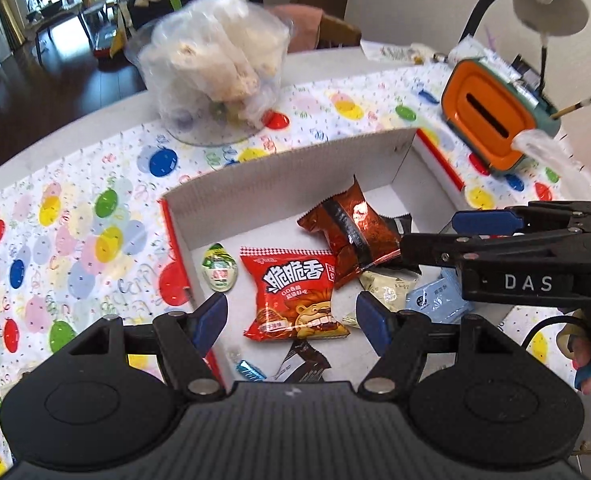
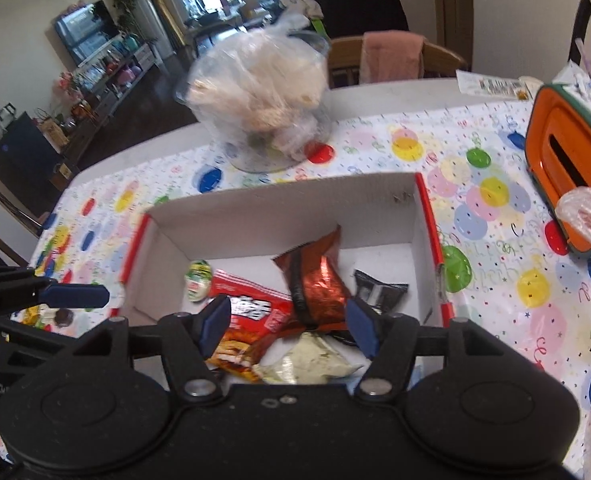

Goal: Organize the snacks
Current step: 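Open both tools to drop the red bag and copper pastry into the box, then move both tools toward the white milk packet and green bar on the tablecloth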

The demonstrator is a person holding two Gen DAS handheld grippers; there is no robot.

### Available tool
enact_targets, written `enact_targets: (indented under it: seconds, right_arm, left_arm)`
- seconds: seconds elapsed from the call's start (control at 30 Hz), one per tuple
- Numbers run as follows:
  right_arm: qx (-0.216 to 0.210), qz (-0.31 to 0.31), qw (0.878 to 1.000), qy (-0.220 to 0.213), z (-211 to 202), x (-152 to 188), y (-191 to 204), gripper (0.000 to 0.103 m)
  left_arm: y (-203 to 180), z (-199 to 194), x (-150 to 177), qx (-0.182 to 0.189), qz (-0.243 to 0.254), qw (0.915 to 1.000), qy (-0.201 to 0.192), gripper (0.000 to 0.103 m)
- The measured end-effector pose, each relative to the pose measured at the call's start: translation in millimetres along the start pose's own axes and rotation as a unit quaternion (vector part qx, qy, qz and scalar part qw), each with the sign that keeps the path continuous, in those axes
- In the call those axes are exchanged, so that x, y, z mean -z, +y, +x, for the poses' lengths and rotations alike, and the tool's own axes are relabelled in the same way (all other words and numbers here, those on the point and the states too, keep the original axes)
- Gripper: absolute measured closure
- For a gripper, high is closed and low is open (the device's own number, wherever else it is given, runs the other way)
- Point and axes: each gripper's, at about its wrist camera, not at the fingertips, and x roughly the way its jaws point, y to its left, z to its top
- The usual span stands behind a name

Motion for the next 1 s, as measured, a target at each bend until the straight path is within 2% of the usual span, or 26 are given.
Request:
enact_targets:
  seconds: [0.07,0.17,0.27,0.47,0.73,0.8,1.0]
  right_arm:
    - [-0.006,-0.006,1.0,-0.009,-8.4,2.5,8.4,0.039]
    - [-0.016,-0.013,0.999,-0.026,-20.6,6.7,22.2,0.031]
    - [-0.031,-0.014,0.999,-0.034,-29.4,10.2,35.4,0.03]
    - [-0.069,-0.026,0.996,-0.046,-40.9,22.6,68.6,0.022]
    - [-0.088,-0.064,0.992,-0.07,-43.4,41.4,123.2,0.01]
    - [-0.088,-0.073,0.991,-0.075,-41.5,46.4,135.8,0.008]
    - [-0.091,-0.109,0.987,-0.072,-31.0,60.6,176.3,0.003]
  left_arm:
    - [5.6,-11.1,4.2,0.001,-0.003,0.9999,-0.012,0.032]
    - [16.4,-26.6,12.4,0.002,-0.012,0.9997,-0.023,0.032]
    - [29.0,-43.1,23.4,0.001,-0.023,0.999,-0.038,0.032]
    - [58.3,-73.8,50.3,-0.01,-0.039,0.9971,-0.065,0.03]
    - [108.7,-105.9,87.4,-0.036,-0.076,0.9914,-0.1,0.028]
    - [120.8,-112.0,95.7,-0.047,-0.085,0.9893,-0.109,0.023]
    - [160.8,-125.7,118.2,-0.049,-0.108,0.9856,-0.121,0.022]
